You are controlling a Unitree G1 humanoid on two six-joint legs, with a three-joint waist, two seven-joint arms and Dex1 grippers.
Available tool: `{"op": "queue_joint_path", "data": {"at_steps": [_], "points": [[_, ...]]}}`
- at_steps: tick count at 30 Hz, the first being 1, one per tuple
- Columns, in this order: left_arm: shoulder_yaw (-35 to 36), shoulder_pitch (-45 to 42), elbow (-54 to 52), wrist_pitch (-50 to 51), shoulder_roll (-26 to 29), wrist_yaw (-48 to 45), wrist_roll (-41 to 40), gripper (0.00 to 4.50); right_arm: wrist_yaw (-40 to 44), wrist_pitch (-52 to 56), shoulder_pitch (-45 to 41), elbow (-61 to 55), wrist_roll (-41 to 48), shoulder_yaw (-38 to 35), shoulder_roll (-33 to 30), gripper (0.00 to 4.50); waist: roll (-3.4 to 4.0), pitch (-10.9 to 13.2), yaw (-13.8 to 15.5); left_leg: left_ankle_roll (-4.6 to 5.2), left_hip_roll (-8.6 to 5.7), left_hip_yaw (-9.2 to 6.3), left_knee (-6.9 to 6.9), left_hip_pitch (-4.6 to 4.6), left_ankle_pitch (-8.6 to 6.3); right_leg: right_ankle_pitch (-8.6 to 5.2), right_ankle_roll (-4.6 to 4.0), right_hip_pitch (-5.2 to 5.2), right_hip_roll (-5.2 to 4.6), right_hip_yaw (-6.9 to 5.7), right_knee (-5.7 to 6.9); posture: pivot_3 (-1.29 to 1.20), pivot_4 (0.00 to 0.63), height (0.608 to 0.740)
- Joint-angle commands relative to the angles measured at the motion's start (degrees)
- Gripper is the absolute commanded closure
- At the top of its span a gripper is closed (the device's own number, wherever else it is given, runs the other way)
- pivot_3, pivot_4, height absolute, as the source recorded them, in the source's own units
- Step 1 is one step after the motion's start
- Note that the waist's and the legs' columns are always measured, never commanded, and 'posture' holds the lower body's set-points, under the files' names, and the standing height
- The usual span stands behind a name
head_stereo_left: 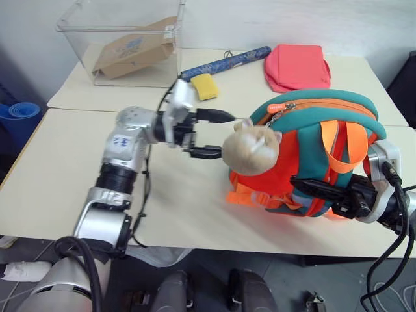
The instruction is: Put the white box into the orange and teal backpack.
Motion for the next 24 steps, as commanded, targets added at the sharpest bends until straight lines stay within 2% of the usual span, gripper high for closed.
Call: {"op": "queue_joint_path", "data": {"at_steps": [1,4,9,12,15,21,24], "points": [[1.41,6.68,-14.44,2.01,-0.07,3.24,-3.65,0.03,0.13,-1.39,-1.84,0.19,-0.61,1.43,1.03,4.50,0.00,0.00,0.60,0.04,-0.03,-0.09,0.04,0.00,-0.03,0.00,0.00,0.07,-0.04,0.08,-0.01,0.00,0.150,0.740],[1.43,10.71,-23.06,3.82,-2.45,9.37,-4.83,0.03,0.65,-1.21,-2.91,0.81,-1.06,2.66,1.10,4.50,0.00,0.00,0.84,0.09,-0.11,-0.35,0.12,-0.21,-0.04,0.08,0.11,0.11,-0.13,0.13,-0.15,0.00,0.150,0.740],[0.66,12.60,-29.03,6.79,-6.21,15.08,-6.68,0.03,1.44,-1.08,-4.37,1.97,-1.52,3.82,0.71,4.50,0.00,0.00,0.66,0.11,-0.12,-0.46,0.21,-0.33,-0.03,0.13,0.18,0.17,-0.05,0.00,-0.23,0.00,0.150,0.740],[-4.43,13.12,-28.90,2.60,-8.81,17.03,-1.27,0.03,2.15,-0.92,-5.24,2.77,-1.73,4.16,0.40,4.50,0.02,-0.01,0.53,0.08,-0.09,-0.42,0.20,-0.29,-0.01,0.13,0.17,0.17,0.03,-0.04,-0.21,0.00,0.150,0.740],[-5.57,13.13,-29.37,2.02,-10.31,18.20,-1.41,0.61,2.47,-0.75,-5.54,3.11,-1.77,4.07,0.39,4.50,0.02,-0.01,0.64,0.09,-0.11,-0.39,0.20,-0.29,0.00,0.13,0.18,0.16,0.06,-0.07,-0.21,0.00,0.150,0.740],[-6.13,12.71,-26.81,-0.69,-7.89,19.15,2.05,2.45,1.82,-0.80,-5.23,2.76,-1.34,3.38,0.80,4.50,0.03,-0.02,0.61,0.08,-0.09,-0.39,0.20,-0.29,0.01,0.12,0.17,0.15,0.05,-0.07,-0.21,0.00,0.150,0.740],[-2.12,9.84,-24.09,-1.08,-6.19,20.78,1.19,3.34,1.14,-1.05,-4.08,2.12,-1.05,2.29,1.00,4.50,0.03,-0.02,0.64,0.09,-0.10,-0.40,0.20,-0.30,0.01,0.12,0.17,0.16,0.03,-0.07,-0.22,0.00,0.150,0.740]]}}
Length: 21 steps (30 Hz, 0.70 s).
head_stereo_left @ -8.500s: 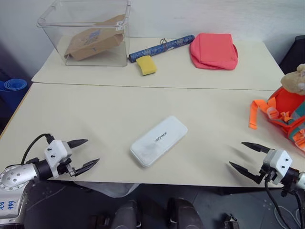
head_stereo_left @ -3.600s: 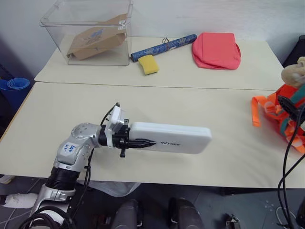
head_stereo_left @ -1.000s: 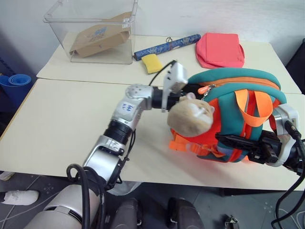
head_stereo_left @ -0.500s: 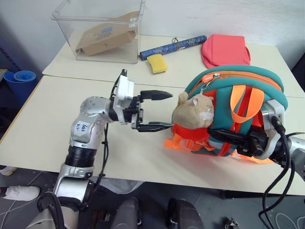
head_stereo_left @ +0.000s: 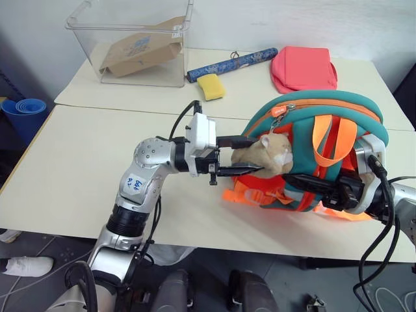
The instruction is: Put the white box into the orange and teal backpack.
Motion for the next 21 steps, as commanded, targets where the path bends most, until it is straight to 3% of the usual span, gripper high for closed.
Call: {"op": "queue_joint_path", "data": {"at_steps": [1,2,6,8,11,14,18,21], "points": [[5.91,-4.75,2.42,0.24,2.14,2.75,-1.88,3.62,-0.76,-0.39,1.28,-2.15,1.15,-2.89,0.11,4.50,0.00,0.00,0.04,0.00,0.00,-0.01,0.00,0.00,0.00,0.00,0.00,0.00,0.00,-0.01,0.00,0.00,0.150,0.740],[7.66,-5.89,3.27,2.06,3.50,2.90,-3.29,3.85,-0.99,-0.57,1.87,-2.40,1.23,-3.41,0.16,4.50,0.00,0.00,0.04,0.00,0.00,-0.01,0.00,-0.01,0.01,0.00,0.00,-0.01,0.00,-0.02,0.01,0.00,0.150,0.740],[12.02,-8.11,7.57,5.12,9.25,1.06,-5.85,3.85,-1.90,-1.06,3.89,-3.29,1.54,-5.14,0.47,4.50,0.00,0.00,-0.18,0.00,0.00,-0.02,-0.03,-0.01,0.01,0.00,0.00,-0.01,0.00,-0.05,0.01,0.00,0.150,0.740],[11.41,-7.68,10.48,7.11,14.45,-2.31,-4.40,3.85,-2.43,-1.33,5.25,-3.96,1.83,-6.14,0.84,4.50,0.01,0.00,-0.13,0.00,0.00,-0.01,-0.05,0.00,0.01,0.00,0.00,-0.02,0.03,-0.12,0.01,0.00,0.150,0.740],[4.45,-4.98,16.73,7.32,21.28,-4.32,4.52,3.85,-3.22,-1.63,7.35,-5.08,2.26,-7.42,1.67,4.50,0.03,-0.02,-0.12,-0.01,0.00,0.10,-0.07,0.03,0.01,0.00,0.00,-0.07,0.12,-0.24,0.05,0.00,0.150,0.740],[-1.40,-0.92,20.02,-1.35,19.49,-3.41,10.74,3.85,-4.12,-2.19,8.59,-5.96,2.31,-7.39,2.73,4.50,0.06,-0.04,-0.05,0.00,-0.03,0.24,-0.14,0.18,0.01,0.00,0.01,-0.04,0.10,-0.21,0.05,0.00,0.150,0.740],[-1.23,2.61,19.69,-2.60,10.44,-0.33,8.06,3.85,-5.38,-2.90,9.62,-6.57,2.33,-7.08,4.23,4.50,0.03,-0.02,0.31,0.06,-0.05,0.12,-0.09,-0.01,-0.01,0.03,0.05,-0.08,-0.04,0.03,0.00,0.00,0.150,0.740],[-2.53,4.66,18.46,-5.70,8.34,-0.47,9.86,3.85,-6.52,-3.86,10.09,-6.54,1.37,-6.88,5.17,4.50,0.03,-0.03,0.12,0.06,-0.05,0.03,-0.07,-0.05,0.00,0.03,0.06,-0.07,-0.06,0.02,-0.02,0.00,0.150,0.740]]}}
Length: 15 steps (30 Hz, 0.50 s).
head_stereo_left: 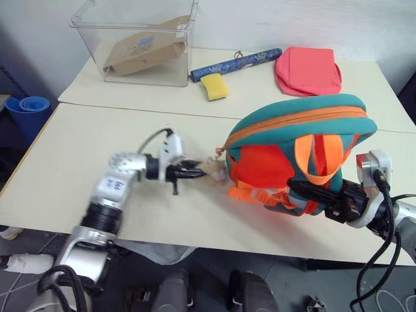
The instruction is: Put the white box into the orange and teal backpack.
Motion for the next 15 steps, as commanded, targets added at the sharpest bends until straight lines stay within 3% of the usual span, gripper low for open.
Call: {"op": "queue_joint_path", "data": {"at_steps": [1,4,9,14,15], "points": [[-0.28,1.56,-2.35,-3.01,-0.68,0.66,1.17,3.85,-1.52,-2.51,0.56,-1.29,-0.85,-1.63,1.29,4.50,0.03,-0.02,-0.10,-0.02,0.00,0.00,-0.01,0.01,0.01,0.00,0.00,0.00,0.00,0.00,0.01,0.00,0.150,0.740],[3.26,1.93,-4.68,-0.38,-0.75,3.01,-1.12,3.66,-4.49,-5.10,-0.55,0.32,-3.32,-1.56,3.37,4.50,0.04,-0.02,-0.18,-0.04,0.00,0.04,-0.02,0.06,0.02,0.00,0.00,0.01,0.02,0.00,0.03,0.00,0.150,0.740],[6.85,5.68,-10.45,1.22,5.26,1.56,-2.31,2.25,-2.58,-13.09,0.23,-0.61,-11.78,-1.33,3.30,2.86,0.05,-0.02,-0.37,-0.04,0.01,0.03,-0.06,0.05,0.03,0.00,0.00,-0.03,0.01,0.02,0.04,0.00,0.150,0.740],[12.71,16.39,-15.09,-2.41,14.10,-3.89,-4.88,0.64,12.38,-35.07,8.81,6.20,-29.41,-4.37,-3.68,1.09,0.10,-0.04,-0.32,-0.05,0.00,0.13,-0.18,0.07,0.00,-0.01,0.00,-0.09,0.07,-0.06,-0.02,0.00,0.150,0.740],[14.18,19.46,-15.45,-4.20,15.55,-4.20,-4.59,0.63,14.92,-40.14,9.32,11.10,-31.74,-5.96,-4.77,0.75,0.10,-0.04,-0.32,-0.03,0.00,0.18,-0.17,0.10,-0.01,-0.01,0.00,-0.06,0.07,-0.09,-0.03,0.00,0.150,0.740]]}}
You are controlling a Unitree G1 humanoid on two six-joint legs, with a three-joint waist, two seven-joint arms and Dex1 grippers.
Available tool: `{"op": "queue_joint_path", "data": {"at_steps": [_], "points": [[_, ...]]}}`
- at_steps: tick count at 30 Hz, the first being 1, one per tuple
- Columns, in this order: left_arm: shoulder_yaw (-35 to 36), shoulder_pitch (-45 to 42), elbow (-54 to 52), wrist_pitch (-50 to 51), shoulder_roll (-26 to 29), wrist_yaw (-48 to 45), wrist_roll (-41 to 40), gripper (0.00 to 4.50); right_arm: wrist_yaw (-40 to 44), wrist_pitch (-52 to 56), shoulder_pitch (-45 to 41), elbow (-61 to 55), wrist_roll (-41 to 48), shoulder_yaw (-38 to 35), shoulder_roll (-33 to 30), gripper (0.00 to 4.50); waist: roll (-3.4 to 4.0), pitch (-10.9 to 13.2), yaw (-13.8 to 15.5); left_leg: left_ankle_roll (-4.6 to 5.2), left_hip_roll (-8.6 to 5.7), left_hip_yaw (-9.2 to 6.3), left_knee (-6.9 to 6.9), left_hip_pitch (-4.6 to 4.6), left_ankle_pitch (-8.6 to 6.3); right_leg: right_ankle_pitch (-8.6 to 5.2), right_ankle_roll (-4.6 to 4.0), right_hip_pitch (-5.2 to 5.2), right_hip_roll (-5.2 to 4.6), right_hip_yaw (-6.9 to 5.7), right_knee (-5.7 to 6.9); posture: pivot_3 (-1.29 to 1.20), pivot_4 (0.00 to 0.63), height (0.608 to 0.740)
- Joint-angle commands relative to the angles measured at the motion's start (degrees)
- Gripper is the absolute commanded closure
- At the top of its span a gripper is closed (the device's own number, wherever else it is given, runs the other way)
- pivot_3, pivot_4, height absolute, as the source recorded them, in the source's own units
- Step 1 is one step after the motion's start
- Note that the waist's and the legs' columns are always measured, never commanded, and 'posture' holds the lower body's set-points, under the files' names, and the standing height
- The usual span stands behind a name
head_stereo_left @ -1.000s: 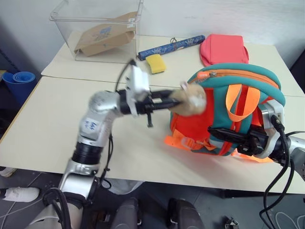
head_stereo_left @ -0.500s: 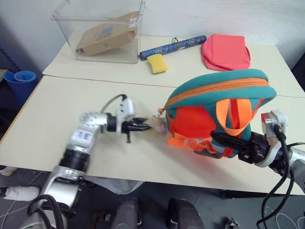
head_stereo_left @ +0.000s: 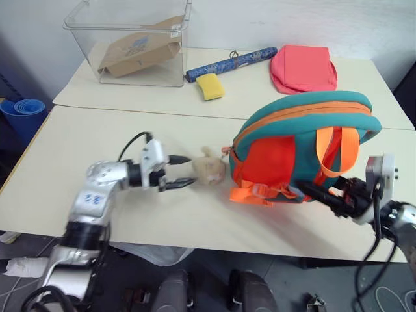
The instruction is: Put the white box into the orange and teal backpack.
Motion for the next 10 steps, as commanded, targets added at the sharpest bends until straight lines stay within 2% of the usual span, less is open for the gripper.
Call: {"op": "queue_joint_path", "data": {"at_steps": [1,2,7,10], "points": [[4.82,7.16,-3.17,-5.51,3.59,-1.98,-0.84,0.63,8.56,-16.34,1.33,12.60,-8.57,-6.11,-3.63,0.42,0.00,0.00,-0.04,0.03,-0.01,0.07,0.01,0.06,-0.01,0.01,0.03,0.04,0.00,-0.03,-0.02,0.00,0.150,0.740],[5.69,9.18,-3.33,-6.42,4.47,-1.80,-0.50,0.63,10.16,-19.56,1.07,16.92,-10.03,-6.82,-4.66,0.05,0.00,0.01,-0.03,0.09,-0.01,0.20,0.02,0.13,-0.03,0.06,0.11,0.06,-0.01,-0.04,-0.05,0.00,0.150,0.740],[10.13,16.97,-4.28,-7.88,7.10,-0.84,-1.56,0.63,17.30,-28.01,0.11,31.02,-13.35,-5.81,-8.34,0.02,0.02,0.02,-0.03,0.18,0.02,0.32,0.01,0.43,-0.24,0.07,0.12,0.20,-0.53,0.35,-0.26,0.00,0.150,0.740],[12.09,19.80,-6.79,-5.89,6.55,0.75,-3.36,0.63,19.28,-33.01,-1.81,36.86,-15.67,-3.55,-8.38,0.02,0.03,0.02,-0.24,0.02,0.08,0.36,-0.09,0.63,-0.33,0.00,-0.01,0.23,-0.53,0.61,-0.16,0.00,0.150,0.740]]}}
